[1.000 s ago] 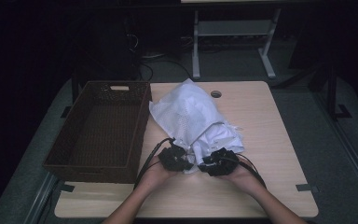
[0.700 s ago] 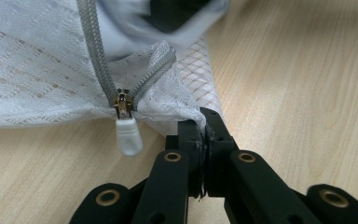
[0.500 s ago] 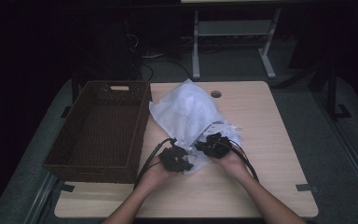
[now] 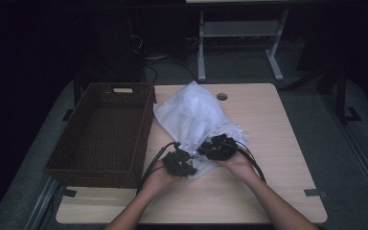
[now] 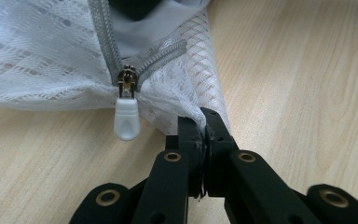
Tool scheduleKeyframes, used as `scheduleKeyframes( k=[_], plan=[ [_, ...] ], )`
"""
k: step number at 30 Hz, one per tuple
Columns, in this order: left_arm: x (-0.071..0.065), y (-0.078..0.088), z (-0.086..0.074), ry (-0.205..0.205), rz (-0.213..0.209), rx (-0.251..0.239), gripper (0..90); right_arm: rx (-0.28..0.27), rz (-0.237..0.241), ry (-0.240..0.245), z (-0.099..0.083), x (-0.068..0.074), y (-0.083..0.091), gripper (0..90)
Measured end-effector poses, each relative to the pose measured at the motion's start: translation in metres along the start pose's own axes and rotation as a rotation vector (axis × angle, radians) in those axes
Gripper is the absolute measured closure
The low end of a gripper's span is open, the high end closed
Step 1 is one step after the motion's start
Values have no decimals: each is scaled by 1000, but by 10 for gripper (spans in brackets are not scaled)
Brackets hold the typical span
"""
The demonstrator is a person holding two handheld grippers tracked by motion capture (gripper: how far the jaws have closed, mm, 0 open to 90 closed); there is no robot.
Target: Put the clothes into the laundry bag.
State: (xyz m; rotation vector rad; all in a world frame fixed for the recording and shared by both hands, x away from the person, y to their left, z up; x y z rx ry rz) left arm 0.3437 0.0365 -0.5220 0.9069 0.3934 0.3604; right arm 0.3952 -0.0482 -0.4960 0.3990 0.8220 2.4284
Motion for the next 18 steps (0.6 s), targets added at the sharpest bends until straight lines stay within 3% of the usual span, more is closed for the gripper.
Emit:
scheduleKeyframes(
  k=[5, 8, 13, 16, 18],
  plan=[
    [0, 0, 0, 4, -1, -1, 879, 4, 19, 16, -11, 4, 32, 578],
    [0, 0, 0, 2, -2, -1, 879, 22, -4, 31, -27, -2, 51, 547],
    [0, -1, 0, 2, -3, 4, 878, 62, -78, -20, -61, -32, 79, 450],
    [0, -2, 0, -1, -1, 6, 878, 105, -105, -68, -85, -50, 84, 436],
    [0, -2, 0, -4, 0, 6, 877, 121, -105, -76, -89, -52, 83, 436]
  ],
)
Point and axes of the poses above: each handheld gripper's, and its own axes: y roughly backward along the jaws, z roughly out of its top, x roughly to its left, the point moved 9 cm from there along -y, roughly forward along the jaws, and after that the axes turned 1 degree about y, right-handed, at the moved point
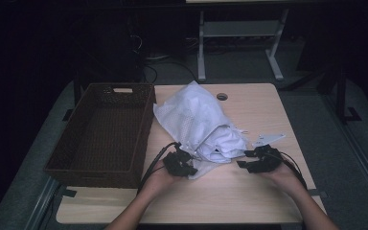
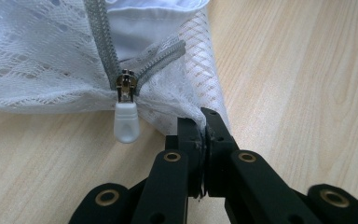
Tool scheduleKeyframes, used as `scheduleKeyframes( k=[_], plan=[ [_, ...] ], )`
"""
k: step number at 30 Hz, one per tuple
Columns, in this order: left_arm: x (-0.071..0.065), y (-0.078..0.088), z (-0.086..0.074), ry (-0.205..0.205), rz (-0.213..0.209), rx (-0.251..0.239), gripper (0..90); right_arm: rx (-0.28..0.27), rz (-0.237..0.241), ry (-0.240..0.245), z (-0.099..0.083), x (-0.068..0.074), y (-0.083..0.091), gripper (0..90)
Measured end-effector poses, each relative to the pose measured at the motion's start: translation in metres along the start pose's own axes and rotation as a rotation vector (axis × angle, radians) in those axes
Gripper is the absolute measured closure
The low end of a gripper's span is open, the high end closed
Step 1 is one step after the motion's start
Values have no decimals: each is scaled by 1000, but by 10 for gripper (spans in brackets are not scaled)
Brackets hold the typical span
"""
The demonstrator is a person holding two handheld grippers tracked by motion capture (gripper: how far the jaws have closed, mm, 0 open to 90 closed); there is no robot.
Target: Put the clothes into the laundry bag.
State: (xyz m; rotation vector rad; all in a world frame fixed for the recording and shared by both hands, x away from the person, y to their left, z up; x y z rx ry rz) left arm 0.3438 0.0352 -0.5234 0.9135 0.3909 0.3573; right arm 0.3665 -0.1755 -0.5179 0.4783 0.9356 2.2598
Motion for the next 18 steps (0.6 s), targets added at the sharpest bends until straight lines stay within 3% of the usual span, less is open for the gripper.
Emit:
scheduleKeyframes(
  k=[3, 7, 11, 14, 18],
  plan=[
    [0, -1, 0, 2, 0, 2, 876, -7, 26, 21, 6, 7, -7, 445],
    [-1, -2, -1, 3, -3, 3, 876, -2, 12, 51, 12, 11, -19, 457],
    [-1, -3, -1, 2, -3, 9, 876, -2, 41, 70, 20, 20, -34, 476],
    [-1, -3, -1, 1, -3, 11, 876, 39, -13, 114, 21, 22, -46, 577],
    [-1, -3, -2, 1, -3, 10, 876, 23, -35, 94, 23, 18, -46, 814]
  ],
)
Point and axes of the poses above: each handheld gripper's, and its own axes: y roughly backward along the jaws, z roughly out of its top, x roughly to its left, the point moved 9 cm from there along -y, roughly forward along the jaws, and after that the axes turned 1 degree about y, right-handed, at the moved point
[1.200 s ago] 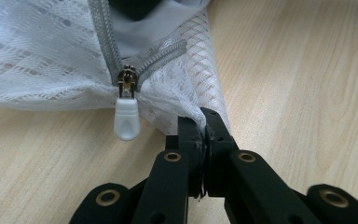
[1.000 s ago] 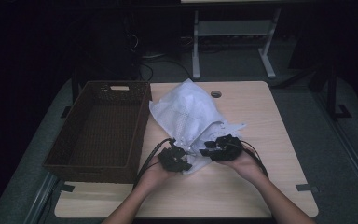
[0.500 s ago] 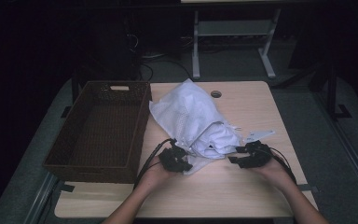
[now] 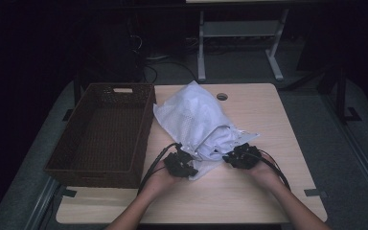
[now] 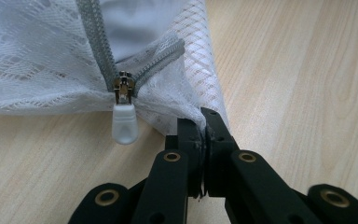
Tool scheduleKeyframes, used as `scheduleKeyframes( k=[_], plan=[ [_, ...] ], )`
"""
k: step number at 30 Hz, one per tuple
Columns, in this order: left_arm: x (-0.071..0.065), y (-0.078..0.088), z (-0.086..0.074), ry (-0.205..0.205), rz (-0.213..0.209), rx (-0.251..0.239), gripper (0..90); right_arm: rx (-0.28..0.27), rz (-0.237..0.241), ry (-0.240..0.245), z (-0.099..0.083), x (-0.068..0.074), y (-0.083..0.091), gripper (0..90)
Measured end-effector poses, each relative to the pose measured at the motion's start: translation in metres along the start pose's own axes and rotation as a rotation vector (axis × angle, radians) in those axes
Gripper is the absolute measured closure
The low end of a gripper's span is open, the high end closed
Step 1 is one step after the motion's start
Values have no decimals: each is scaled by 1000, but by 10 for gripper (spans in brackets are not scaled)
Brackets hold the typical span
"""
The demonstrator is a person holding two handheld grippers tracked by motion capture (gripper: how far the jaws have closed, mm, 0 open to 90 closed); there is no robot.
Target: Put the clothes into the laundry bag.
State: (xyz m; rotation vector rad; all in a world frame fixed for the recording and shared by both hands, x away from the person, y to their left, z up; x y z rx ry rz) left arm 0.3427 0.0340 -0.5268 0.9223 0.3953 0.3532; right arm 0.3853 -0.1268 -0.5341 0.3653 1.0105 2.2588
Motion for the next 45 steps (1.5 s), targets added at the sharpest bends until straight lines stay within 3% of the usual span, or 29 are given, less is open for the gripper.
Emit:
scheduleKeyframes(
  k=[3, 8, 11, 15, 20, 23, 32, 36, 41, 45],
  plan=[
    [0, 0, 0, -4, 4, -2, 876, -25, -9, 16, 4, 1, 4, 825],
    [2, -1, 0, -3, 9, 1, 875, -111, 64, 12, 29, 17, 12, 836],
    [3, 0, -1, 4, 15, 2, 875, -147, 123, 18, 48, 33, 6, 838],
    [5, 2, -2, 2, 17, 1, 876, -150, 150, 48, 66, 48, -6, 838],
    [4, 1, -2, -14, 17, 9, 878, -171, 126, 43, 87, 51, -24, 838],
    [3, 2, -3, -19, 8, 15, 880, -190, 109, 3, 98, 46, -38, 840],
    [0, 2, -4, -38, -9, 26, 880, -201, 39, -19, 112, 30, -65, 841],
    [0, 2, -4, -35, -13, 23, 878, -185, 76, -5, 108, 33, -56, 781],
    [1, 2, -4, -32, -12, 23, 877, -180, 123, 12, 93, 34, -22, 590],
    [1, 2, -4, -31, -11, 22, 877, -192, 136, 24, 83, 30, 5, 526]
  ],
)
Point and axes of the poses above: each handheld gripper's, and its own axes: y roughly backward along the jaws, z roughly out of its top, x roughly to its left, the point moved 9 cm from there along -y, roughly forward along the jaws, and after that the axes turned 1 degree about y, right-handed, at the moved point
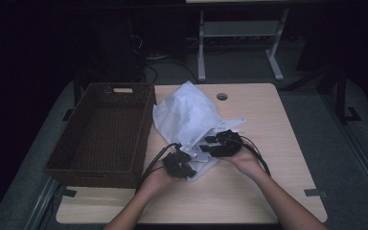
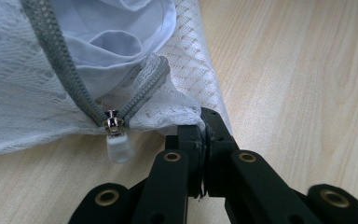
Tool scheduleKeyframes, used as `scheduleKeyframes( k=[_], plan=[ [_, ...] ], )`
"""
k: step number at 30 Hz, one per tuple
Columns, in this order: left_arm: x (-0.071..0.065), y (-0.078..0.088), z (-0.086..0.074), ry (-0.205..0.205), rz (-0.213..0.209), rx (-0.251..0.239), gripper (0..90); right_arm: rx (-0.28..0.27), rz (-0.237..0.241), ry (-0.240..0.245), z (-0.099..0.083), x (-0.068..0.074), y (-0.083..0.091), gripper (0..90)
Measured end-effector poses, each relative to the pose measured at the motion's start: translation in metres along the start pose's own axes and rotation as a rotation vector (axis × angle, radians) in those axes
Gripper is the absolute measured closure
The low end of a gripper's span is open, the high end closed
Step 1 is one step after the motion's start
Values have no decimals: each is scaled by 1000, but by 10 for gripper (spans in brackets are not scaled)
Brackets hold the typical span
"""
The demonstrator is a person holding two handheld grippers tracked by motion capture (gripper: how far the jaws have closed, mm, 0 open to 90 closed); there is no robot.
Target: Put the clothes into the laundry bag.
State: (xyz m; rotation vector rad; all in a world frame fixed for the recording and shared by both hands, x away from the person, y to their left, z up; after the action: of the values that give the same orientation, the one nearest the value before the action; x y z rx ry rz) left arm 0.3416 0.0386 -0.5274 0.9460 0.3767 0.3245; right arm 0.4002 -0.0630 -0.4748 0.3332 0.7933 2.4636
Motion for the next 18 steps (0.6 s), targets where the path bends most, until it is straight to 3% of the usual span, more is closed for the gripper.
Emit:
scheduleKeyframes(
  k=[3, 6, 8, 11, 15, 18],
  plan=[
    [0, 0, 0, 1, -1, -1, 877, -13, -4, -19, -7, -7, 21, 475],
    [0, 0, 0, 1, 0, 0, 876, -4, -38, -40, -19, -23, 37, 450],
    [0, 0, 0, -1, -1, 2, 876, 3, -67, -67, -30, -40, 43, 445],
    [0, 0, 0, 0, -2, 1, 876, 20, -54, -128, -40, -54, 42, 437],
    [1, 0, 0, -2, -4, 1, 876, 89, 32, -114, -52, -45, 25, 431],
    [0, 0, 0, -3, -3, 0, 876, 139, 44, -81, -56, -34, 10, 442]
  ],
)
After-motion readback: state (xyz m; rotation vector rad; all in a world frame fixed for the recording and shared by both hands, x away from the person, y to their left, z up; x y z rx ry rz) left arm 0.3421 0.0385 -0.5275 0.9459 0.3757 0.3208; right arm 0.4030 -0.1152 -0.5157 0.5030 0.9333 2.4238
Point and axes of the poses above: each handheld gripper's, and its own axes: y roughly backward along the jaws, z roughly out of its top, x roughly to its left, the point moved 9 cm from there along -y, roughly forward along the jaws, and after that the axes turned 1 degree about y, right-handed, at the moved point
